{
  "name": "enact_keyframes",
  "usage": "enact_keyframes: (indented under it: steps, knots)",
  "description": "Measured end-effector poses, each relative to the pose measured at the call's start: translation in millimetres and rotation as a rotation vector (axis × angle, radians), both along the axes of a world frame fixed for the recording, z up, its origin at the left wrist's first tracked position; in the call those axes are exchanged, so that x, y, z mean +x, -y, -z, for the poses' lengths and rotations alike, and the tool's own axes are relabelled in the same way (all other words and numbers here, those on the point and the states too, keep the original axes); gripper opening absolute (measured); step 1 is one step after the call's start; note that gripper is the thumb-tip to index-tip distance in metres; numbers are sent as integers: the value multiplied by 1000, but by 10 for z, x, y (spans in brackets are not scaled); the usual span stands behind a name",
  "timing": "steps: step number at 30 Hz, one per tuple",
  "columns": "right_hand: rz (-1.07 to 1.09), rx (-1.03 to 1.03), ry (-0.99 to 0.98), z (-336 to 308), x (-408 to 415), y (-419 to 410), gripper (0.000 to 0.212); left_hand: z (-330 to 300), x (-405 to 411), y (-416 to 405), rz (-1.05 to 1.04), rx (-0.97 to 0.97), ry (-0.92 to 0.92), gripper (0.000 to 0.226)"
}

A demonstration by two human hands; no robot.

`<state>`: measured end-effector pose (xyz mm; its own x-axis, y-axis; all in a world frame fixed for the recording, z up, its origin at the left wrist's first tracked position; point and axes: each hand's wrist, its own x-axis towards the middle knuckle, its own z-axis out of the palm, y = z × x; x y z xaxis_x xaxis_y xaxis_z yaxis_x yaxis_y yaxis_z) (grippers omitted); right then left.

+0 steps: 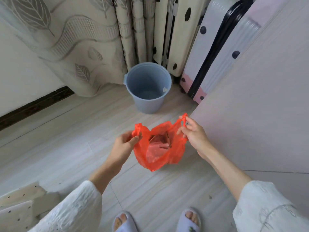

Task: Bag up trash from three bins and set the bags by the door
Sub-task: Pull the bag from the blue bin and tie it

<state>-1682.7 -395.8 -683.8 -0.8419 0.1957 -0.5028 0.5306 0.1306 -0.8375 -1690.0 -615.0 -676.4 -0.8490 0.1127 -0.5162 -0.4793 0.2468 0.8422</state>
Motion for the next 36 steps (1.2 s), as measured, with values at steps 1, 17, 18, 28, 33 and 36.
enact_keyframes:
  steps: [1, 17, 18, 28, 33, 36]
  knots:
    - [-8, 20, -25, 141, -2, 13, 34, 128, 15, 2, -1, -7, -22, 22]
    - [-74, -30, -637, 1360, -551, -88, 42, 1581, -746, -347, -149, 266, -638, 39]
    - [-114, -45, -642, 1462, -571, -102, 53, 1680, -786, -379, -114, 281, -662, 46]
    - [-175, 156, -655, 1926, -481, 6, 73, 1918, -766, -351, -163, 247, -828, 50]
    - [-75, 259, -670, 2012, -542, -9, 64, 1949, -766, -349, -212, 95, -854, 20]
    - [-32, 299, -627, 2059, -566, -45, 42, 2000, -735, -337, -253, 100, -825, 23]
